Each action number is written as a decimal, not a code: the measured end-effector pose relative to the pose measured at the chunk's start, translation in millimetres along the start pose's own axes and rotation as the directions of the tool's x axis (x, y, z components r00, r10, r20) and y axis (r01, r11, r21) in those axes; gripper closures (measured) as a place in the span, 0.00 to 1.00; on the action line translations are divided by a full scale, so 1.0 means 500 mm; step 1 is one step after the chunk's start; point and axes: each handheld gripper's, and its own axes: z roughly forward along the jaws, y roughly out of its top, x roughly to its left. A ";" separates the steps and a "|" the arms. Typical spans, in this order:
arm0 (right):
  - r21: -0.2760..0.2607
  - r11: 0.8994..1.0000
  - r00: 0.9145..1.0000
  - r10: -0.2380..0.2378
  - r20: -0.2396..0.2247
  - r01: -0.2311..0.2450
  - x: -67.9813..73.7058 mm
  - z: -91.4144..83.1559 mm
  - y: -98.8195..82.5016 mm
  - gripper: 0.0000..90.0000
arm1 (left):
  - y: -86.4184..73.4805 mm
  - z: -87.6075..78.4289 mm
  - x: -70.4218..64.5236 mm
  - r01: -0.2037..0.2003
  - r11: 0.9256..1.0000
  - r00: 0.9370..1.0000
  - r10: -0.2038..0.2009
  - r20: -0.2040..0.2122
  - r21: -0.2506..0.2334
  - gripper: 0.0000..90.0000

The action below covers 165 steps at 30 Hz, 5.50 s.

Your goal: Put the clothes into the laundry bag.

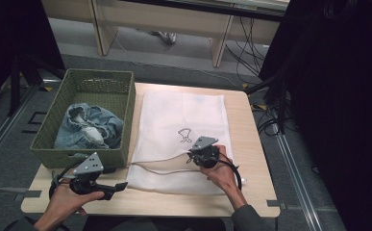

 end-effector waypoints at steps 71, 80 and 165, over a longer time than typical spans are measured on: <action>-0.061 0.998 0.999 -0.020 -0.026 0.018 -0.040 -0.036 0.045 0.95 | 0.139 -0.053 0.394 0.472 0.868 0.822 -0.371 -0.432 0.152 0.20; -0.054 0.998 0.999 -0.024 -0.030 0.023 -0.036 -0.030 0.047 0.95 | 0.144 0.020 0.413 0.526 0.832 0.828 -0.455 -0.328 0.174 0.17; -0.031 0.996 0.996 -0.079 -0.036 0.078 -0.035 -0.025 0.046 0.95 | 0.135 0.133 0.390 0.220 0.889 0.918 -0.049 -0.395 0.402 0.71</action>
